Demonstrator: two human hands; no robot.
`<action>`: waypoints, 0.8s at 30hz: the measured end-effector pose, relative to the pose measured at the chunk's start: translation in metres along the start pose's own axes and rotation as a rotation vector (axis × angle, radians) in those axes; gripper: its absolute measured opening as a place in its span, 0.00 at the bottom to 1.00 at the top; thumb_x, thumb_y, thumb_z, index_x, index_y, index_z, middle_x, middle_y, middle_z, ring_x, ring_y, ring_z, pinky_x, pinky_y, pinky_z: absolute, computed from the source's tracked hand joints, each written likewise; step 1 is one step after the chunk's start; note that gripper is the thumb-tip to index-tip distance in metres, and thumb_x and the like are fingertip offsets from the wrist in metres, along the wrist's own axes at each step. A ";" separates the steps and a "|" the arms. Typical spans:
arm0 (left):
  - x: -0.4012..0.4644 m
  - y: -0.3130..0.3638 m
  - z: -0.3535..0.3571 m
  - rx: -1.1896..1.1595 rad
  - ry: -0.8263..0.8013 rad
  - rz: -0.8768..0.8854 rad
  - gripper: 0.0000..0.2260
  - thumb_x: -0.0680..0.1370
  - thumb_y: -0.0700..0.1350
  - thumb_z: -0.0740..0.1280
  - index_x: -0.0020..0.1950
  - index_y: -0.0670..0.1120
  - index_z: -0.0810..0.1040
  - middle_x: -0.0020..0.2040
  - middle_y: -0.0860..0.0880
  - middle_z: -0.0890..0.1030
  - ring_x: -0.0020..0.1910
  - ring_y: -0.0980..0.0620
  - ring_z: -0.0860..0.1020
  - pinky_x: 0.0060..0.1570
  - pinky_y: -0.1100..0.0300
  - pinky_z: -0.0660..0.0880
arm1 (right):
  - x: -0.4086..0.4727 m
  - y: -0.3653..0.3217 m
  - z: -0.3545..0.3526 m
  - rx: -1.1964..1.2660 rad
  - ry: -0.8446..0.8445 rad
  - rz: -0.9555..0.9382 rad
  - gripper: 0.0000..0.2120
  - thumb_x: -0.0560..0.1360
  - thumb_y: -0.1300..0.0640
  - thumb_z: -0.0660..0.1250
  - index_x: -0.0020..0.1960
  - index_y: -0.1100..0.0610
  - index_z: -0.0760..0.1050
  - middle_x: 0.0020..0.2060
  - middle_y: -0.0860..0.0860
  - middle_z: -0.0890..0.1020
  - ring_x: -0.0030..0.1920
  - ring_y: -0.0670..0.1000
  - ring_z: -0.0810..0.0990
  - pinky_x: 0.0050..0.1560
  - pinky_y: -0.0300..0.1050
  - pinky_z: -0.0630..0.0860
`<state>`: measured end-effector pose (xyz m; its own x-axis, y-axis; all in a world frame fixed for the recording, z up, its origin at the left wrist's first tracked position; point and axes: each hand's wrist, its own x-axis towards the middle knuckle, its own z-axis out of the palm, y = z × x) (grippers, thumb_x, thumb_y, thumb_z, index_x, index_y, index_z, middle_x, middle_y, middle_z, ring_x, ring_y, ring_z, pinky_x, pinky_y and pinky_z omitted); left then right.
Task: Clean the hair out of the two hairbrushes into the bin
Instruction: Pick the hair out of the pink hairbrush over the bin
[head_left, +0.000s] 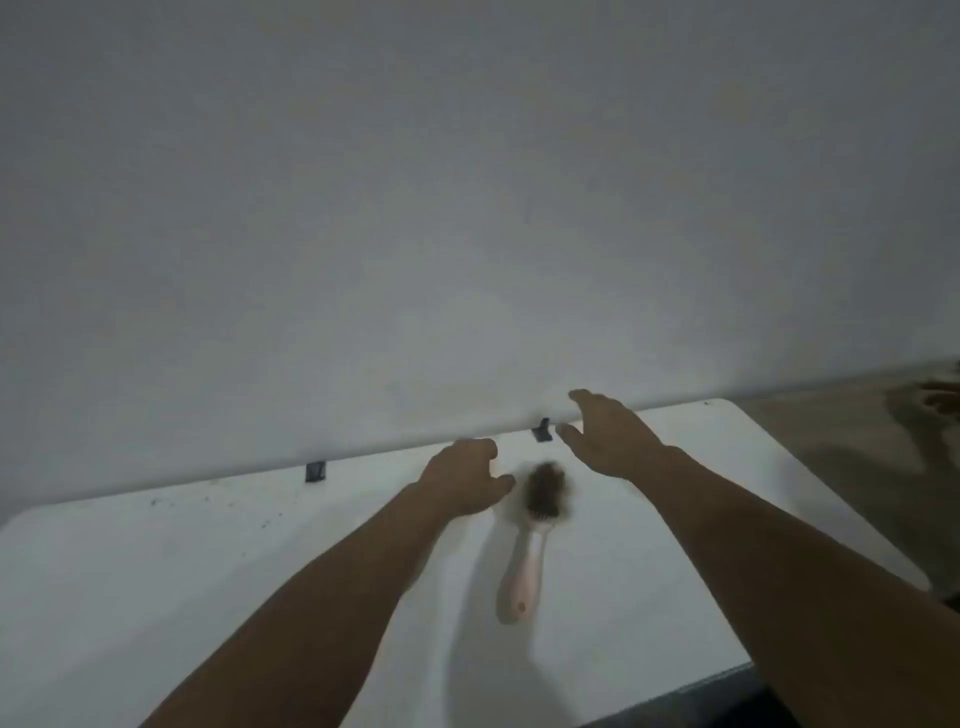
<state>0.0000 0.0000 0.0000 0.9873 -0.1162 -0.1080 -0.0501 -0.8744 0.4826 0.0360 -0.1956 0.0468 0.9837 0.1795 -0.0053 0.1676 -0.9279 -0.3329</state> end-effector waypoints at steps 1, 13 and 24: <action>0.000 -0.001 0.007 0.023 -0.053 -0.006 0.22 0.75 0.56 0.67 0.63 0.44 0.75 0.62 0.45 0.79 0.61 0.44 0.76 0.58 0.53 0.73 | 0.000 0.003 0.007 -0.014 -0.024 0.020 0.23 0.79 0.50 0.60 0.71 0.59 0.65 0.65 0.59 0.75 0.66 0.59 0.72 0.65 0.51 0.69; -0.012 0.001 0.086 0.032 -0.172 -0.043 0.25 0.71 0.64 0.69 0.55 0.45 0.78 0.55 0.46 0.80 0.53 0.45 0.79 0.47 0.57 0.72 | -0.019 0.035 0.075 -0.063 -0.194 -0.017 0.15 0.76 0.59 0.60 0.58 0.57 0.80 0.60 0.51 0.81 0.59 0.55 0.79 0.57 0.38 0.69; -0.011 0.014 0.103 -0.214 -0.121 -0.206 0.12 0.68 0.44 0.72 0.50 0.45 0.77 0.46 0.49 0.79 0.48 0.46 0.79 0.40 0.59 0.70 | -0.028 0.042 0.095 0.322 -0.062 0.253 0.05 0.71 0.59 0.71 0.46 0.57 0.83 0.47 0.54 0.84 0.49 0.55 0.82 0.54 0.46 0.76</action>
<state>-0.0270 -0.0595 -0.0820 0.9477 -0.0132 -0.3189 0.1947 -0.7678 0.6104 0.0092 -0.2092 -0.0563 0.9838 -0.0129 -0.1787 -0.1179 -0.7976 -0.5915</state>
